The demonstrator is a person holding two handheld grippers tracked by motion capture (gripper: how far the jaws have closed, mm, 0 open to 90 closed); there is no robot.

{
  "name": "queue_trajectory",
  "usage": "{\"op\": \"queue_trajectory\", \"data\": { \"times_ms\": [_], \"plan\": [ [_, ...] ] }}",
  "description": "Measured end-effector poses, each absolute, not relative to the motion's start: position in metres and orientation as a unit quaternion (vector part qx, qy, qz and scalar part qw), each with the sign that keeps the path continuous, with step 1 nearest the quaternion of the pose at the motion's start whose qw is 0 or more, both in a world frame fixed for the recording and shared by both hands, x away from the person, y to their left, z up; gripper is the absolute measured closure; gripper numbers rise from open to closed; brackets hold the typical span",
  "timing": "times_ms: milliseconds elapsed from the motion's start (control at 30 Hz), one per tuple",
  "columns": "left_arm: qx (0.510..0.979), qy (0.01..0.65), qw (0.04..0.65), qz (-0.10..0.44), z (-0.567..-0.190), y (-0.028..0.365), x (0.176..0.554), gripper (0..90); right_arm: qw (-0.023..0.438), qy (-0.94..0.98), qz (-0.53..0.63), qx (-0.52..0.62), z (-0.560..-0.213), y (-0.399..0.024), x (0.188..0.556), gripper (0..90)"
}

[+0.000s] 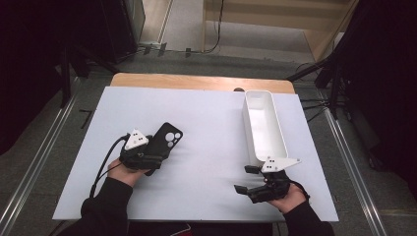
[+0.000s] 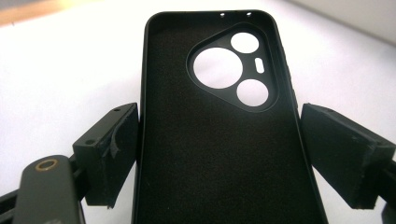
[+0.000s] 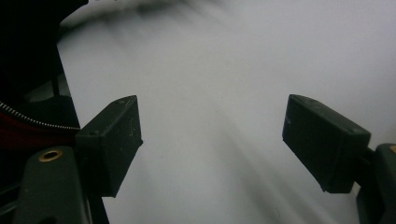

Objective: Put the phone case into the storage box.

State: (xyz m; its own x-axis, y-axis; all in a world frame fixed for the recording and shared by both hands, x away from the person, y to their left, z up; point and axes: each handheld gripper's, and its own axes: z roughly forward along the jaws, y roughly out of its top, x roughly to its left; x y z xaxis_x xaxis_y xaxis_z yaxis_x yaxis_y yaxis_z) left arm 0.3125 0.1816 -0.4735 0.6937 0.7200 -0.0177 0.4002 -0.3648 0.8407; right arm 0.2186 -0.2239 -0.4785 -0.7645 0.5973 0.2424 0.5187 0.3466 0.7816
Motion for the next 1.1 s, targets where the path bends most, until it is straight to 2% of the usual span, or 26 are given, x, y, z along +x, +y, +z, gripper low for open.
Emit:
{"op": "queue_trajectory", "data": {
  "times_ms": [267,633,833,1100],
  "plan": [
    [0.78,0.349,0.491,0.168,-0.461,0.181,0.306,14.0,0.054,0.809,0.479,0.337,-0.473,-0.223,0.218,18.4],
    [0.742,0.356,0.53,0.206,-0.445,0.17,0.293,14.0,0.05,0.802,0.483,0.348,-0.471,-0.221,0.22,18.1],
    [0.735,0.352,0.528,0.241,-0.442,0.159,0.284,14.0,0.049,0.801,0.477,0.359,-0.47,-0.223,0.22,18.1],
    [0.723,0.348,0.545,0.243,-0.442,0.145,0.278,13.9,0.057,0.796,0.48,0.364,-0.47,-0.223,0.219,18.0]
  ]
}}
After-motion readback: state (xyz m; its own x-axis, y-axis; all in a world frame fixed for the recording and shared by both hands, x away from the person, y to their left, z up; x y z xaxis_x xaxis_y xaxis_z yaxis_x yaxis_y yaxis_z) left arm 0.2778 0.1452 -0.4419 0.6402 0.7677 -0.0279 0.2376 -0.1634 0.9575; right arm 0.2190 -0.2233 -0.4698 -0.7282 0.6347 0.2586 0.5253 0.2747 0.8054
